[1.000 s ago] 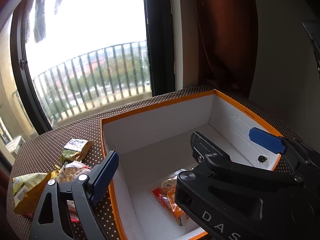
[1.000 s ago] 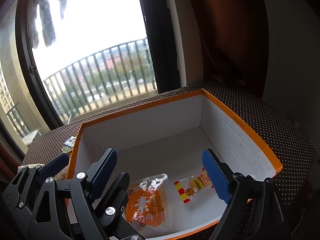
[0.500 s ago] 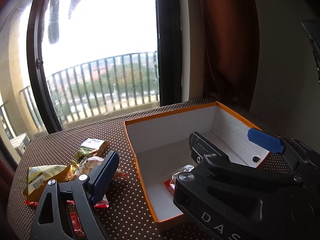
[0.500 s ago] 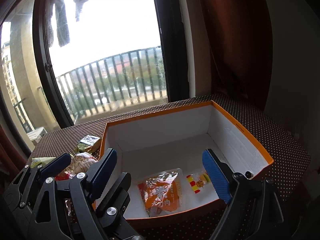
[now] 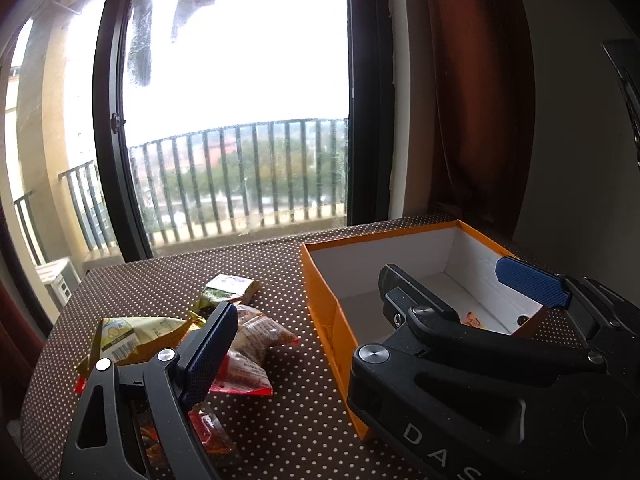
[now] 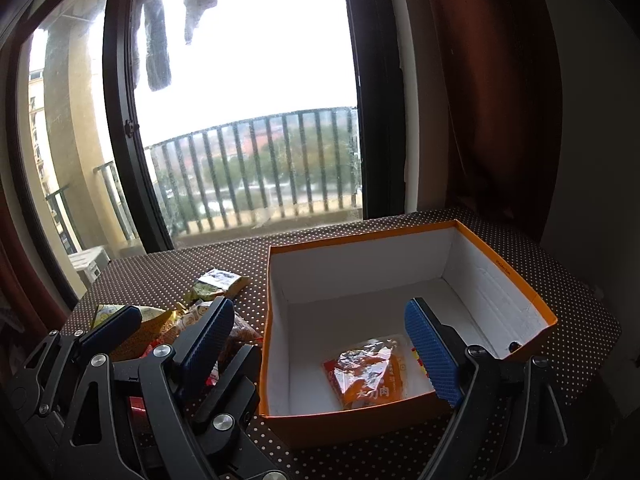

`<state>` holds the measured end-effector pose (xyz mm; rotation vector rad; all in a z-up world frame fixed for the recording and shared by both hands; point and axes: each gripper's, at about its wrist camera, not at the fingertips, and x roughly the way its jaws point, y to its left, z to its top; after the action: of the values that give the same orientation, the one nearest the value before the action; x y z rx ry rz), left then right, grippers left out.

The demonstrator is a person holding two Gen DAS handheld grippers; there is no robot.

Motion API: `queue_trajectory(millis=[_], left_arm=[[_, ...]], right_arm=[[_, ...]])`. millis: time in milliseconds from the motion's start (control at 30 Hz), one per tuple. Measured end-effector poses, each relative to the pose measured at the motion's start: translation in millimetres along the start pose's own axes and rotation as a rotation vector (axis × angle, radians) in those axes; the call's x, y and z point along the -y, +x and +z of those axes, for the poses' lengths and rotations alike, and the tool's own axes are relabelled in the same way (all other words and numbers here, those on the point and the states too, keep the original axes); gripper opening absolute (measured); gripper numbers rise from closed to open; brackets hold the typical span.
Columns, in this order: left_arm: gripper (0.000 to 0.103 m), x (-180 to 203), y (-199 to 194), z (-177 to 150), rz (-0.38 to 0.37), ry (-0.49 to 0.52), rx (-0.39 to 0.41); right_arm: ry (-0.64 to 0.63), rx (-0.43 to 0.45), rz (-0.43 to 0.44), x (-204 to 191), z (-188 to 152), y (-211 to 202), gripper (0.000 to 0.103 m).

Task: Organize snacks
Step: 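Move both grippers back over the snack pile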

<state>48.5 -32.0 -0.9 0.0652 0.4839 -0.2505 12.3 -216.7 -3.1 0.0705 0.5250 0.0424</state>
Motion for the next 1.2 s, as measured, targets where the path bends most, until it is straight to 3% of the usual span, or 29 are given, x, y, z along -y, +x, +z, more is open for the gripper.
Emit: queue_trajectory(millis=[500,1067,1200], left_arm=[[0.089,-51.2,-17.3,-17.9,0.088,-0.036,0.022],[0.089,-105.3,9.3,-26.0,0.194,-0.059,-0.035],[0.094,-118.7,17.6,-23.9,0.221,-0.068,-0.047]], right_arm=[[-0.03,0.004,0.087,-56.0,-8.7,4.2,0.089],[-0.041,-0.074,0.195,-108.3,-15.7,50.1,0.089],[-0.044,-0.095,0.218,-118.7,-12.9,62.8,0.089]])
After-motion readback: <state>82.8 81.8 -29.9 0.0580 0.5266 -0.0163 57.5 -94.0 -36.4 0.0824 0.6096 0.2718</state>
